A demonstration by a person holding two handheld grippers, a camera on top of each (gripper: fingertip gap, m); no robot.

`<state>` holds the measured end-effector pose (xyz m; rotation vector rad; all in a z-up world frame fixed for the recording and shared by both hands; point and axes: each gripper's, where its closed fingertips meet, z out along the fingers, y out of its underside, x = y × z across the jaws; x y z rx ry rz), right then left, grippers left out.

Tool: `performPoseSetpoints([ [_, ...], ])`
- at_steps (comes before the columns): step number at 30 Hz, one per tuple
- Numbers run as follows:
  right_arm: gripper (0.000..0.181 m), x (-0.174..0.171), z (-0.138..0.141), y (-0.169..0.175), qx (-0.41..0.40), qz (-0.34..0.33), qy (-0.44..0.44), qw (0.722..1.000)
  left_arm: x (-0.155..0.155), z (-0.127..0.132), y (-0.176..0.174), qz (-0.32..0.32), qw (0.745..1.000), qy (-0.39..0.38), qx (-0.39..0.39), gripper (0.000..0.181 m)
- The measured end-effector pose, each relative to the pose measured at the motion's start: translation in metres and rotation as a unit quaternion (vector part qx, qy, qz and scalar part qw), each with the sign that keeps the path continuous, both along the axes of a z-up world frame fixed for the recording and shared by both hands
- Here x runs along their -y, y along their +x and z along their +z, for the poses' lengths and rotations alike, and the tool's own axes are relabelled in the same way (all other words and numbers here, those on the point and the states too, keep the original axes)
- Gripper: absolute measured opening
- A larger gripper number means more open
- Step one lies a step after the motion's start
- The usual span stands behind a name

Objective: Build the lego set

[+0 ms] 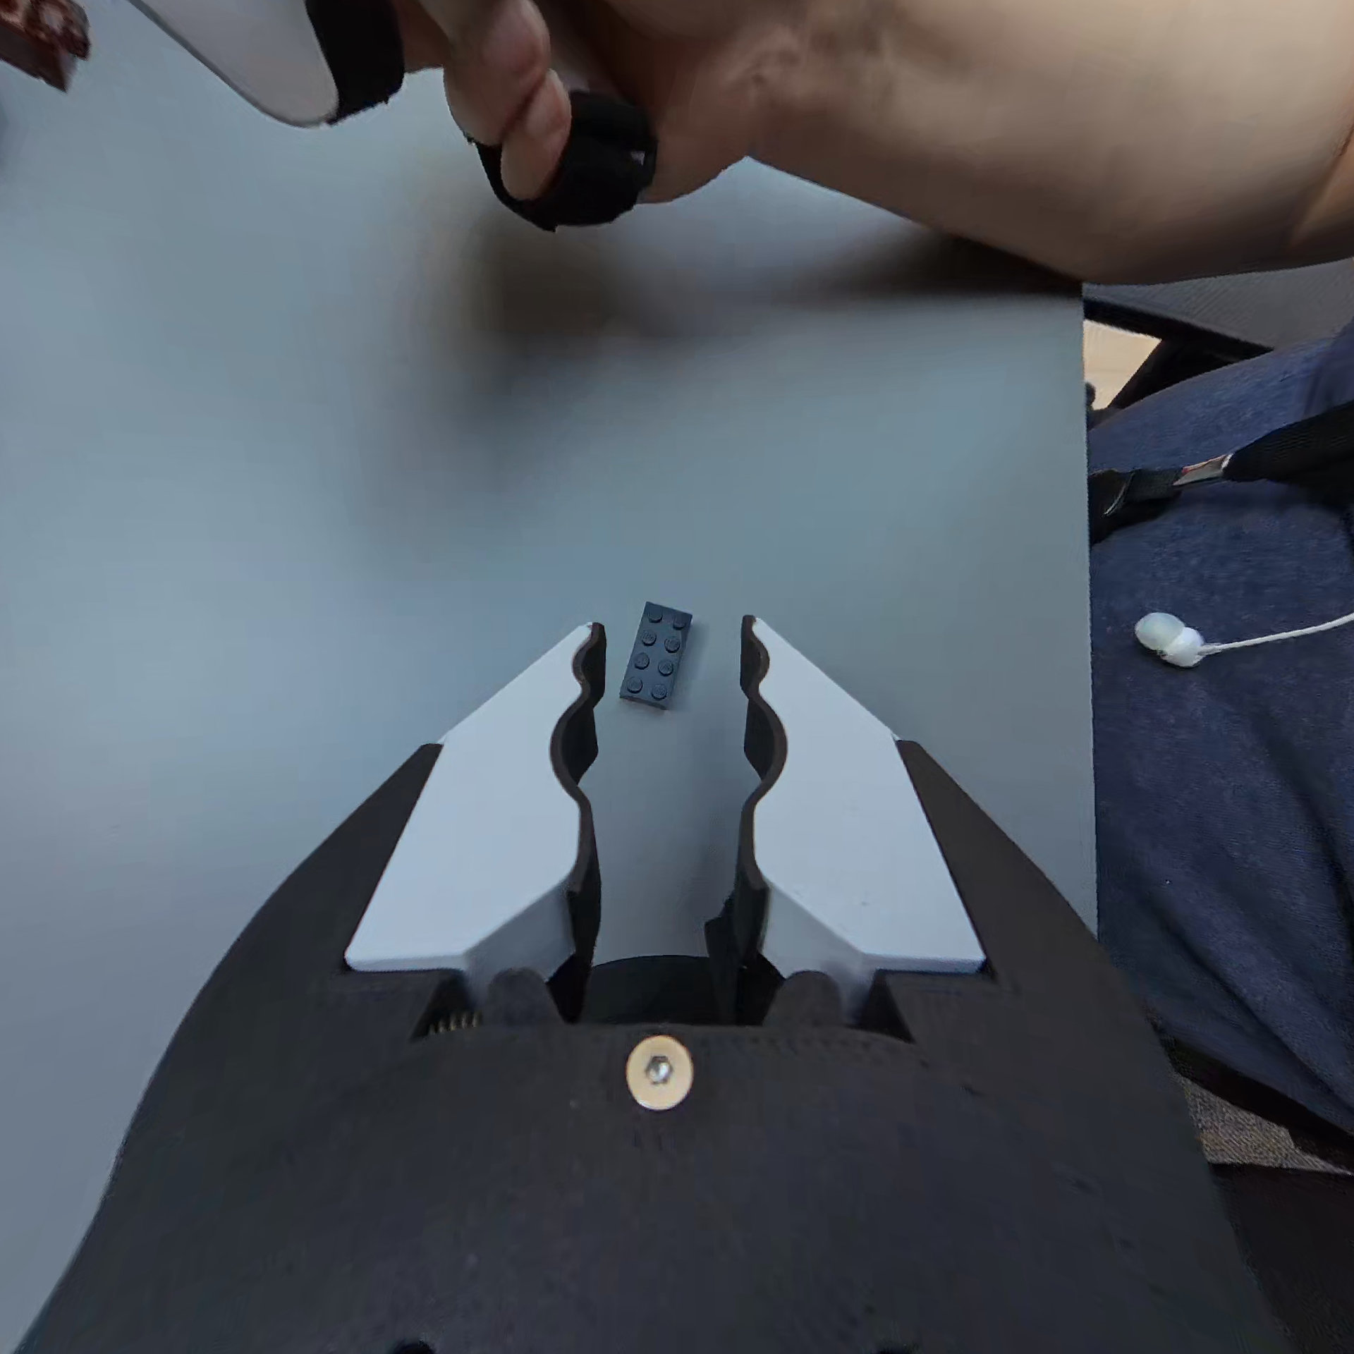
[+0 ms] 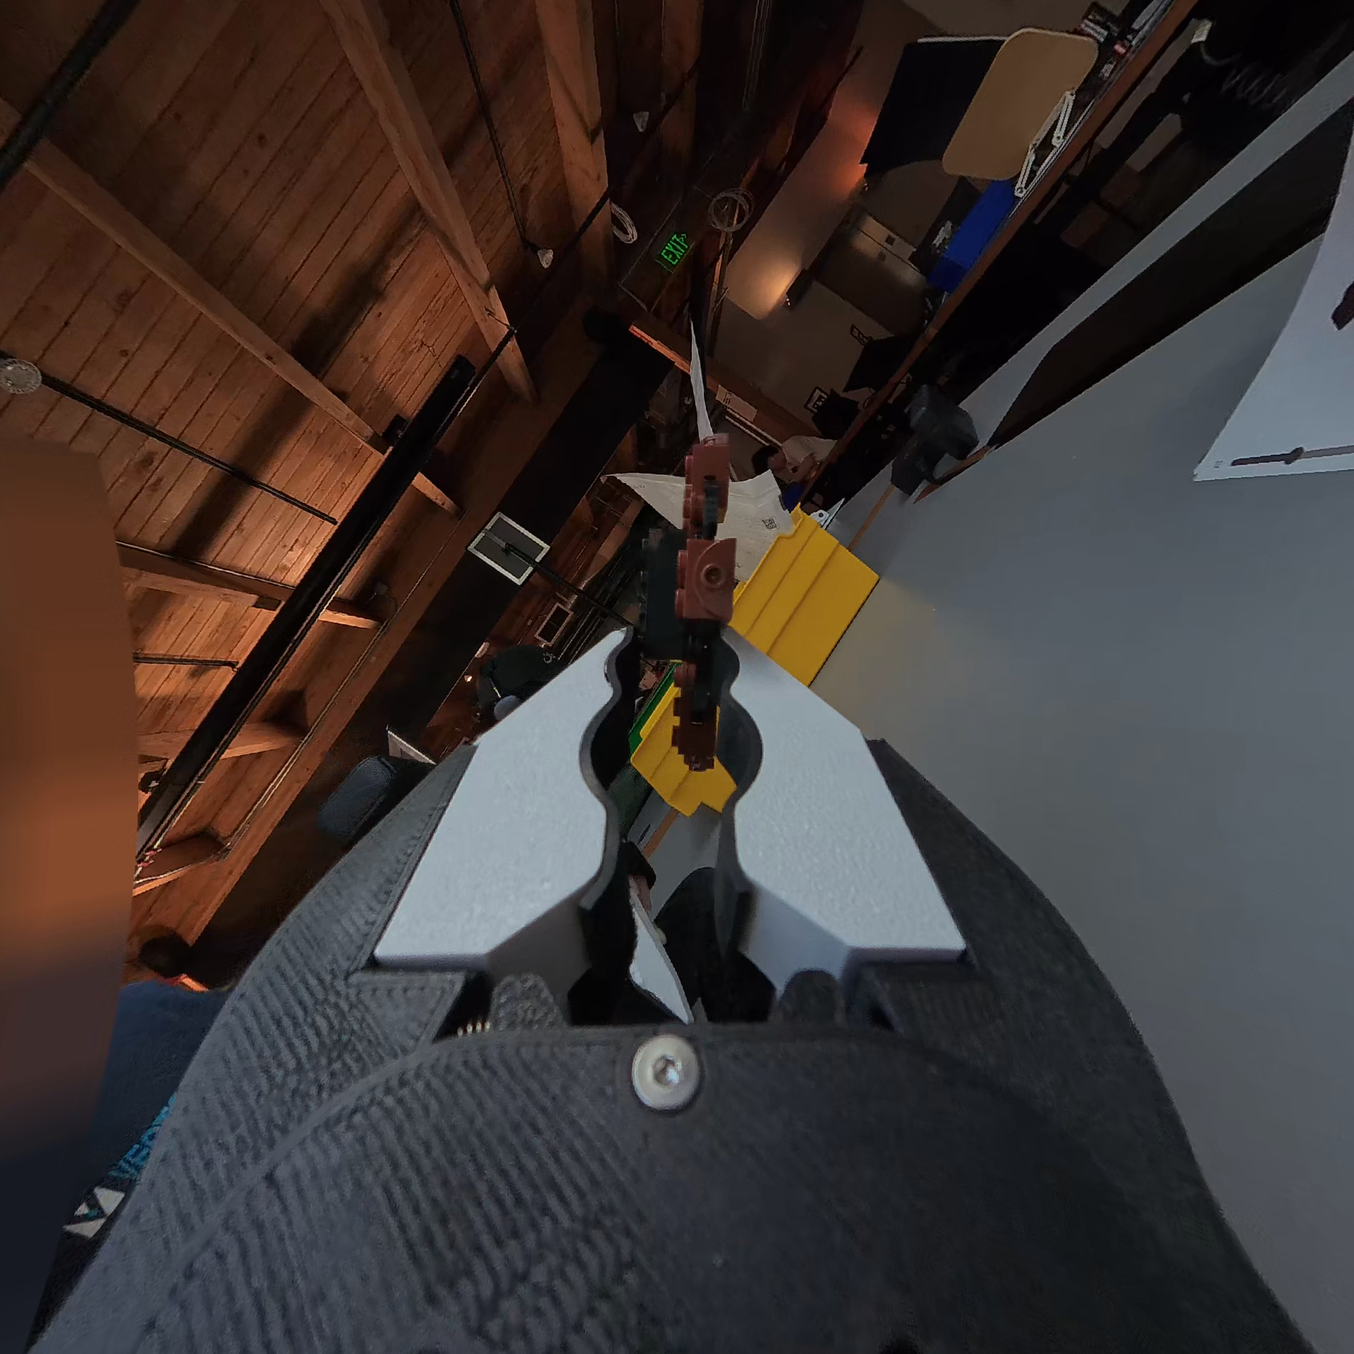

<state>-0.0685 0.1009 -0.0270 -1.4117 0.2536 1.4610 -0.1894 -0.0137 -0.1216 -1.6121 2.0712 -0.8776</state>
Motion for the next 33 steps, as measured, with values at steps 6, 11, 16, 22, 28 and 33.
performPoseSetpoints([
  [6, 0.016, 0.0, -0.002, 0.004, -0.006, -0.013, -0.004, 1.0, -0.008, -0.034, 0.002, 0.023, 0.998, 0.041, -0.041, 0.024],
  [11, 0.016, -0.004, -0.008, 0.001, -0.018, -0.014, -0.022, 1.0, -0.014, -0.033, -0.001, 0.041, 0.997, 0.022, -0.057, 0.014],
  [16, 0.016, -0.009, -0.019, -0.007, -0.022, -0.018, -0.045, 0.999, -0.059, 0.042, 0.023, 0.209, 0.969, -0.11, 0.074, 0.014],
  [22, 0.016, -0.012, -0.033, -0.032, -0.019, -0.013, -0.068, 0.997, -0.127, 0.084, 0.057, 0.387, 0.901, -0.166, 0.108, 0.014],
  [28, 0.016, -0.013, -0.036, -0.031, -0.049, -0.02, -0.087, 0.995, -0.13, 0.065, 0.075, 0.416, 0.897, -0.147, 0.038, 0.014],
  [33, 0.016, -0.014, -0.045, -0.03, -0.079, -0.026, -0.115, 0.99, -0.133, 0.055, 0.083, 0.431, 0.89, -0.151, 0.01, 0.014],
])
